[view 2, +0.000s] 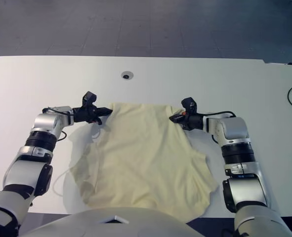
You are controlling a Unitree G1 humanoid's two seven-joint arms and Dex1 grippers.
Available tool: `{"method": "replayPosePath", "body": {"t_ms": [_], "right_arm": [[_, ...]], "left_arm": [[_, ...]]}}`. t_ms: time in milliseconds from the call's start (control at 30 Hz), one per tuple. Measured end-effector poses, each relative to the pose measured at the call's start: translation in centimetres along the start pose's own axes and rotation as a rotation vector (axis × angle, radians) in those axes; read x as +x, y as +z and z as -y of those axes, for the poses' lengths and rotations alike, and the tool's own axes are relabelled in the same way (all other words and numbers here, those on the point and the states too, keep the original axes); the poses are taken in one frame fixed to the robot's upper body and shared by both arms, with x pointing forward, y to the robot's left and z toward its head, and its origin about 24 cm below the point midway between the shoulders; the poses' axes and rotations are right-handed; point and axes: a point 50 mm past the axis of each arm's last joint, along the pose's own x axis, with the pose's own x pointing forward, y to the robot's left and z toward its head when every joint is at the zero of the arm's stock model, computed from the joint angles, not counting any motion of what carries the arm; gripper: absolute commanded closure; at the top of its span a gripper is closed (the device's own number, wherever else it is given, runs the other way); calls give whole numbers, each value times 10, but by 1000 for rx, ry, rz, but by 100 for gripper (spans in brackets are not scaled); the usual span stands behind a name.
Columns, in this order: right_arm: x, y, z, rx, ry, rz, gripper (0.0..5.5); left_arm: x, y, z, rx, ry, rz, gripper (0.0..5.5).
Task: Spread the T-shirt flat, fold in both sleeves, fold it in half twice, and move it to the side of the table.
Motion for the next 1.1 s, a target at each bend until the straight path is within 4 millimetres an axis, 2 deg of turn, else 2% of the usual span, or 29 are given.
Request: {"method": "replayPosePath", "body": {"t_ms": [133, 300, 467, 633, 767, 867, 967, 1100], "right_arm": [[1, 0, 2, 8, 0, 12, 548], [-3, 8, 3, -37, 3, 77, 548], [-13, 20, 0, -129, 1, 177, 548], [-19, 23, -14, -237, 64, 244, 548], [-27, 17, -28, -378, 131, 256, 548], [-33, 6, -41, -567, 174, 248, 548], [-41, -12, -54, -797, 211, 200, 548], [-47, -47, -58, -1023, 256, 43, 548]], "left_arm": [[5, 0, 3, -21, -21, 7, 549], [2, 3, 0, -32, -20, 34, 549], [-5, 17, -1, 11, -61, 138, 549], [-12, 33, 15, 144, -205, 223, 549], [-26, 20, 28, 241, -329, 221, 549], [-39, 3, 40, 307, -432, 174, 549], [-54, -16, 54, 399, -544, 90, 549], [-70, -40, 66, 528, -616, -28, 549]]}}
